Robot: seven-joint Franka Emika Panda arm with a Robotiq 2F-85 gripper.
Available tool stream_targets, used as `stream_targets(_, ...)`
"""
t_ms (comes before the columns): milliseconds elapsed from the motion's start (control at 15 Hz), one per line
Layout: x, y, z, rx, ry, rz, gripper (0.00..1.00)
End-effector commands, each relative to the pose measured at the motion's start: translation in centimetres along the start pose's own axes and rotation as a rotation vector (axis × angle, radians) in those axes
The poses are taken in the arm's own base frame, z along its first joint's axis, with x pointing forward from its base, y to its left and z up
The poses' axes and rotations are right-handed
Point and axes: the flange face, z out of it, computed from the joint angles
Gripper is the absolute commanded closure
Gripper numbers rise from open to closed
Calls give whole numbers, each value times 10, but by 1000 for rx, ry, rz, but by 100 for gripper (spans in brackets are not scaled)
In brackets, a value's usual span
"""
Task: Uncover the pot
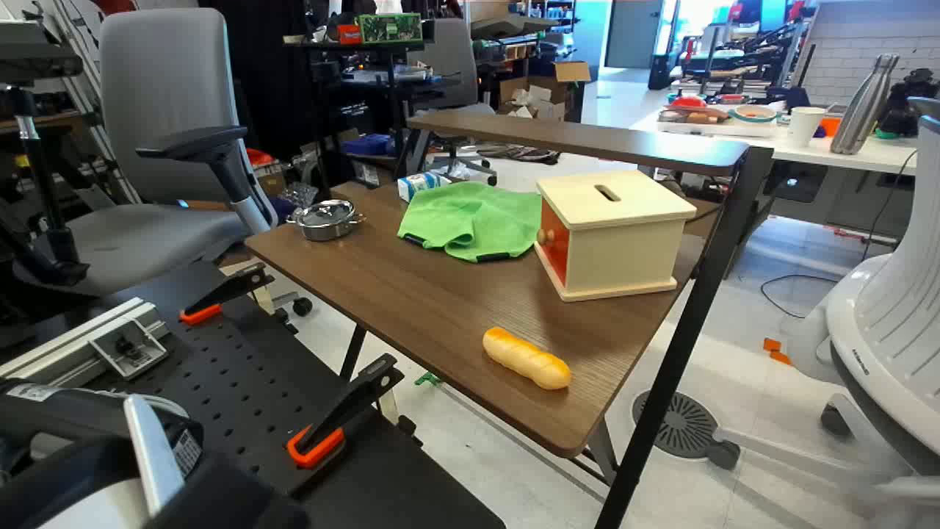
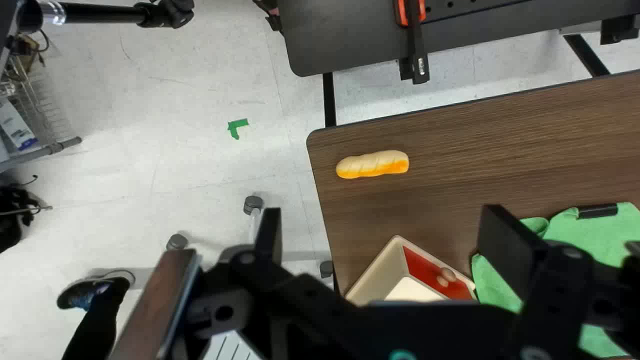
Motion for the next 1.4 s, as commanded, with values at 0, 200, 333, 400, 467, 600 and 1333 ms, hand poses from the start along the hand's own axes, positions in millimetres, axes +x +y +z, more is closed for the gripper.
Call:
stream_targets(0, 0, 0, -1, 0, 0, 0, 0)
stream_targets(200, 1, 1, -2, 0, 2, 1, 0)
stream_targets(333, 1, 1, -2, -1, 3, 1, 0)
stream_targets(400, 1, 1, -2, -1, 3, 1, 0)
stream_targets(467, 1, 1, -2, -1, 3, 1, 0)
stream_targets(600, 1, 1, -2, -1, 3, 1, 0)
stream_targets(1333, 3, -23, -3, 83, 53, -137, 0)
